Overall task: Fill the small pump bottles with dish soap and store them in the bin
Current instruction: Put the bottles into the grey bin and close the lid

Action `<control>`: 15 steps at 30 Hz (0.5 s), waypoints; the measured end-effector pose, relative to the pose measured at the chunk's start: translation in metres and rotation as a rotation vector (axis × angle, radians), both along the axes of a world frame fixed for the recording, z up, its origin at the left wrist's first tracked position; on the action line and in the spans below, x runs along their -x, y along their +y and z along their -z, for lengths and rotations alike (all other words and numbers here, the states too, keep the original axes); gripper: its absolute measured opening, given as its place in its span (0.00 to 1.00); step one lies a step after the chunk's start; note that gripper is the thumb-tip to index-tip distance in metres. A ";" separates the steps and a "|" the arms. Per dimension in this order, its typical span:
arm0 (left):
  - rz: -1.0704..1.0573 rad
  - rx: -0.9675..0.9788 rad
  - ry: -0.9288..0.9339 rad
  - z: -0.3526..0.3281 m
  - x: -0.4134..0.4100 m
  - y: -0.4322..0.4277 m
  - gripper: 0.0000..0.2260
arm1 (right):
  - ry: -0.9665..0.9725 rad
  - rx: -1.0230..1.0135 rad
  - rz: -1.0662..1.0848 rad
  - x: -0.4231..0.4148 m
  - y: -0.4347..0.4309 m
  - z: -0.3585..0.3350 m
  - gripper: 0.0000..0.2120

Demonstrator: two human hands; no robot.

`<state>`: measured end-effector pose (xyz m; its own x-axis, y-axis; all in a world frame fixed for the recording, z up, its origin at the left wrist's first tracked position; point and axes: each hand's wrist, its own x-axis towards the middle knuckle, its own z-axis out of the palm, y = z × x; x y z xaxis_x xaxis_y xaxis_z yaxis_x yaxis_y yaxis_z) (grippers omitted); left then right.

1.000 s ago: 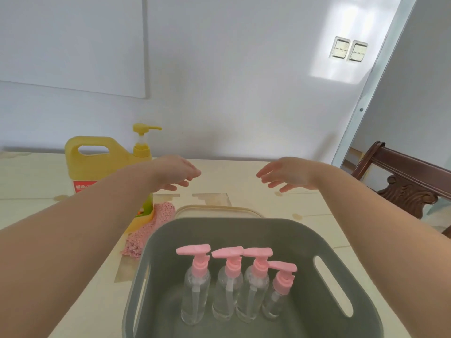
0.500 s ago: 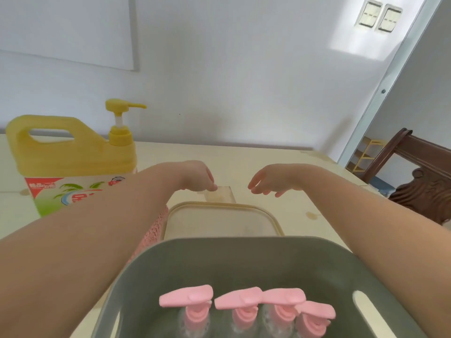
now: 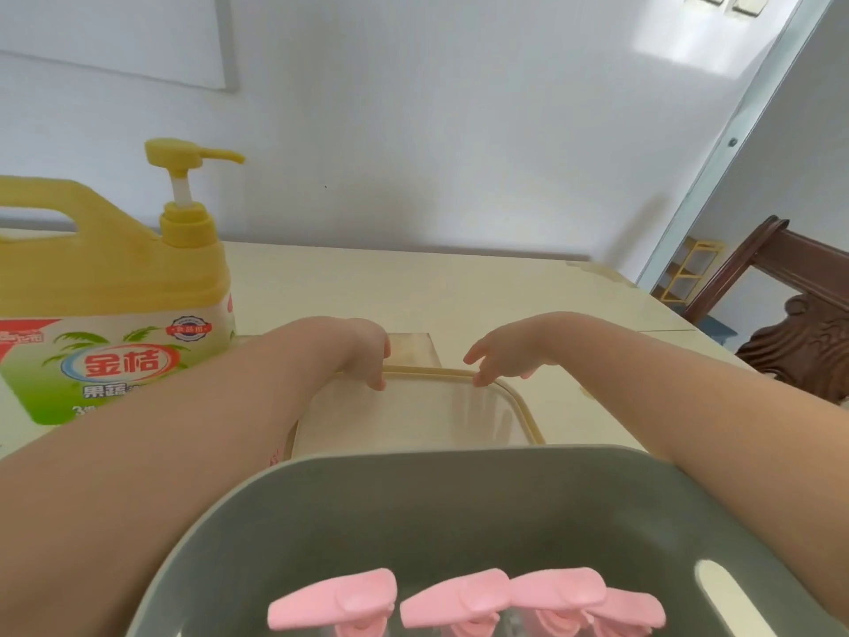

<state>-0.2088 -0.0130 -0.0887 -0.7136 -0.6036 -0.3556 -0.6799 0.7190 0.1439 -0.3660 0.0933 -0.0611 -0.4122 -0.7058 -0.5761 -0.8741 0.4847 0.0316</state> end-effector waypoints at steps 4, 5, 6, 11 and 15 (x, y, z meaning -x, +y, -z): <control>-0.012 0.038 0.041 0.011 0.007 -0.009 0.20 | 0.027 -0.004 -0.034 0.002 -0.002 0.002 0.27; -0.010 0.049 0.045 0.013 0.008 -0.010 0.17 | 0.037 -0.001 -0.041 0.003 -0.003 0.003 0.27; -0.005 0.056 0.047 0.014 0.009 -0.010 0.15 | 0.041 0.007 -0.044 0.004 -0.004 0.003 0.26; -0.003 0.002 0.158 -0.006 0.007 -0.004 0.14 | 0.049 0.128 -0.063 0.007 0.001 -0.005 0.20; -0.045 -0.070 0.300 -0.036 -0.004 -0.003 0.10 | 0.059 0.300 -0.032 0.007 0.011 -0.025 0.14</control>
